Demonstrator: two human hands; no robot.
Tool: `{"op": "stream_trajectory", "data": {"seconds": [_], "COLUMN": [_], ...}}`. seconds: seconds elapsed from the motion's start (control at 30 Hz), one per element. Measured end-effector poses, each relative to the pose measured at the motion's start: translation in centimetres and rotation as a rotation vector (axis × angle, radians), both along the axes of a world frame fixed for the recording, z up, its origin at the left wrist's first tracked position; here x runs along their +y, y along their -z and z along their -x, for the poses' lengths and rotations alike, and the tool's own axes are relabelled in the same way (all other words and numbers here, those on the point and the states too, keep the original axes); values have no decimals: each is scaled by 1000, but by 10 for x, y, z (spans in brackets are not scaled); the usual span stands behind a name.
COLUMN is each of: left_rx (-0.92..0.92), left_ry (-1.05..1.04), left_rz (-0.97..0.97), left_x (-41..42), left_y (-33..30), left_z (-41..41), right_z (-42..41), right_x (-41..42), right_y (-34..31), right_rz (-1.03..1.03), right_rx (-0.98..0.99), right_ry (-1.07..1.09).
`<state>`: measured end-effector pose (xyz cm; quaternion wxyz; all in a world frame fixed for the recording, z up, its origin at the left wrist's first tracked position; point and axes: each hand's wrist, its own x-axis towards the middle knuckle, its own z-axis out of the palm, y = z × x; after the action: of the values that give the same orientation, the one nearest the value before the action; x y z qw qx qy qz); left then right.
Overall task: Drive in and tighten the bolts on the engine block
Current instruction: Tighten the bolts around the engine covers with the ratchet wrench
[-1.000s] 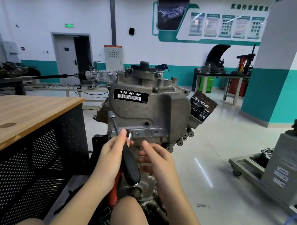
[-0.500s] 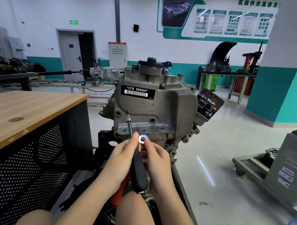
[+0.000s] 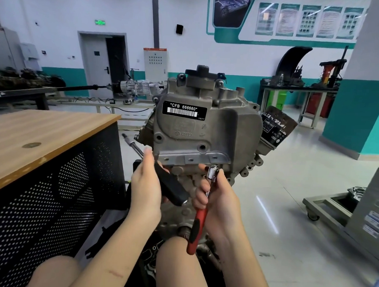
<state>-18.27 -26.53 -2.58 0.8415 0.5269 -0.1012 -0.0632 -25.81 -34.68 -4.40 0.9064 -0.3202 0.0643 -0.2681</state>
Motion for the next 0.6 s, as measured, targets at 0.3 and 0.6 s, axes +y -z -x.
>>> {"op": "stream_trajectory", "data": {"seconds": [0.3, 0.6], "left_rx": [174, 160], "left_ry": [-5, -15], "left_rz": [207, 240], "left_x": [-3, -1], "left_y": [-7, 0], "left_z": [-5, -6], "right_z": [-2, -4], "right_x": [16, 18], "right_y": [3, 3], "right_rz": [140, 149], "right_rx": [-96, -103], "right_ry": [-192, -200]}}
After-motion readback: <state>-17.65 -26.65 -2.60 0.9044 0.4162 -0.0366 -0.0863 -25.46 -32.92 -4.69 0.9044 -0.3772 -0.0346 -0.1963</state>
